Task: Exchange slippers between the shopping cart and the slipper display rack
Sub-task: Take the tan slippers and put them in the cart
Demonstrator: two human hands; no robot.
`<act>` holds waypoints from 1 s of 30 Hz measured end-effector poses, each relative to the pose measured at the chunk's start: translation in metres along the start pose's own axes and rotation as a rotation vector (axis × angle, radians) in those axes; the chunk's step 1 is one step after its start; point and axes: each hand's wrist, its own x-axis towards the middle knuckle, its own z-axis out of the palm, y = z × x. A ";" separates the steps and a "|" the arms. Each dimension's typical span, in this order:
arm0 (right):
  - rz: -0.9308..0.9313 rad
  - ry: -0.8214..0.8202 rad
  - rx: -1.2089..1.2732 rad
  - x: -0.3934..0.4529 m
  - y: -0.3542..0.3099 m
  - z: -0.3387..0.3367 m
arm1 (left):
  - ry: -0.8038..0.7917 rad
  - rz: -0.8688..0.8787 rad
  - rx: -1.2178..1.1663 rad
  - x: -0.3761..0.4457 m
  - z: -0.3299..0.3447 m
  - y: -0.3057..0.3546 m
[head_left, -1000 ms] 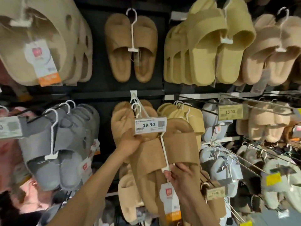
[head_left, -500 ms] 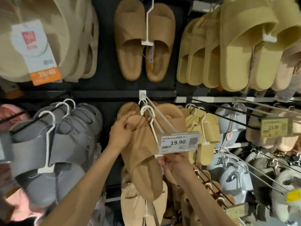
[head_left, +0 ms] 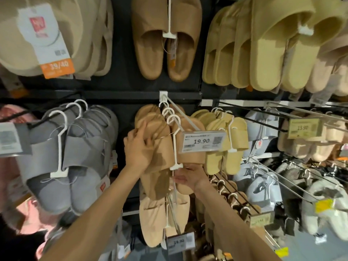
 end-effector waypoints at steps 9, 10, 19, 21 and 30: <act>-0.250 0.247 -0.698 -0.085 0.000 -0.085 | -0.197 0.202 0.101 -0.098 0.040 0.075; -0.281 0.331 -0.849 -0.099 0.001 -0.102 | -0.225 0.261 0.120 -0.110 0.051 0.086; -0.015 0.967 -1.096 -0.306 0.055 -0.266 | -0.678 0.669 -0.080 -0.283 0.148 0.233; 0.060 1.149 -1.035 -0.369 0.082 -0.293 | -0.807 0.786 -0.156 -0.339 0.160 0.267; 0.486 1.802 -0.615 -0.619 0.181 -0.305 | -1.222 1.376 -0.438 -0.576 0.161 0.363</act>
